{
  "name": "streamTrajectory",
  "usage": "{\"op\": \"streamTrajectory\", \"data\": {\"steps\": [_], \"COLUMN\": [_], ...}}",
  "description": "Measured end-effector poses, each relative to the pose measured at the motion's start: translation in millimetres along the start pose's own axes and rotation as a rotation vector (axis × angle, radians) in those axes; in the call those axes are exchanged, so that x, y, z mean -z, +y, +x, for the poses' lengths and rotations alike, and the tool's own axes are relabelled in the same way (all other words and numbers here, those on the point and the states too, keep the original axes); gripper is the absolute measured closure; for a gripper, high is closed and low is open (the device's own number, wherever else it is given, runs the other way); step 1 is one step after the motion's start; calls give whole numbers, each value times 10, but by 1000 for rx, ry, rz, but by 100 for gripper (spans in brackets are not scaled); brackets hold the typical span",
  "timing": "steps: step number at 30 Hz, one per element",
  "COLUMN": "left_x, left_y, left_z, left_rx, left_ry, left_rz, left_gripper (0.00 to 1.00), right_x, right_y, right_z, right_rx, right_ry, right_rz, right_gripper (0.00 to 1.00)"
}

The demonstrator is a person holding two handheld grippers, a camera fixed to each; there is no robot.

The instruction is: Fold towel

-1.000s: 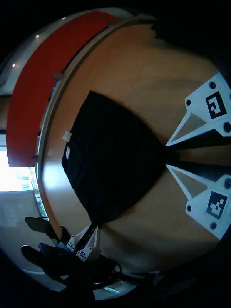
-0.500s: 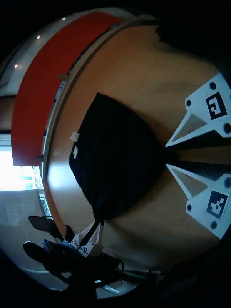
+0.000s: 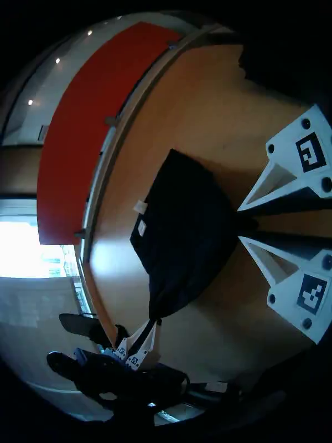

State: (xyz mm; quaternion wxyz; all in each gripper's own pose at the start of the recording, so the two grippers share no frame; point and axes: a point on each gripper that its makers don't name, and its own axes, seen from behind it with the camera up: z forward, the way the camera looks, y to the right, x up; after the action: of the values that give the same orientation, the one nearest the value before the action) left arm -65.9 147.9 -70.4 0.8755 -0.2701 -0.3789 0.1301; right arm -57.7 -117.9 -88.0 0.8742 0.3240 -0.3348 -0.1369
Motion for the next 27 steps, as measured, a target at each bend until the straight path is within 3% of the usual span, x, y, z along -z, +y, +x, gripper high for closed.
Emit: {"op": "streamTrajectory", "data": {"steps": [8, 27], "left_x": [225, 669], "left_y": [22, 120], "left_z": [164, 422], "left_rx": [-13, 10], "left_ry": [6, 41], "left_rz": [2, -3], "left_gripper": [89, 89], "right_x": [202, 672], "right_y": [-16, -109], "right_z": [185, 491], "right_rx": [8, 11], "right_ry": [30, 82], "right_rz": [-4, -12], "right_gripper": [83, 83]}}
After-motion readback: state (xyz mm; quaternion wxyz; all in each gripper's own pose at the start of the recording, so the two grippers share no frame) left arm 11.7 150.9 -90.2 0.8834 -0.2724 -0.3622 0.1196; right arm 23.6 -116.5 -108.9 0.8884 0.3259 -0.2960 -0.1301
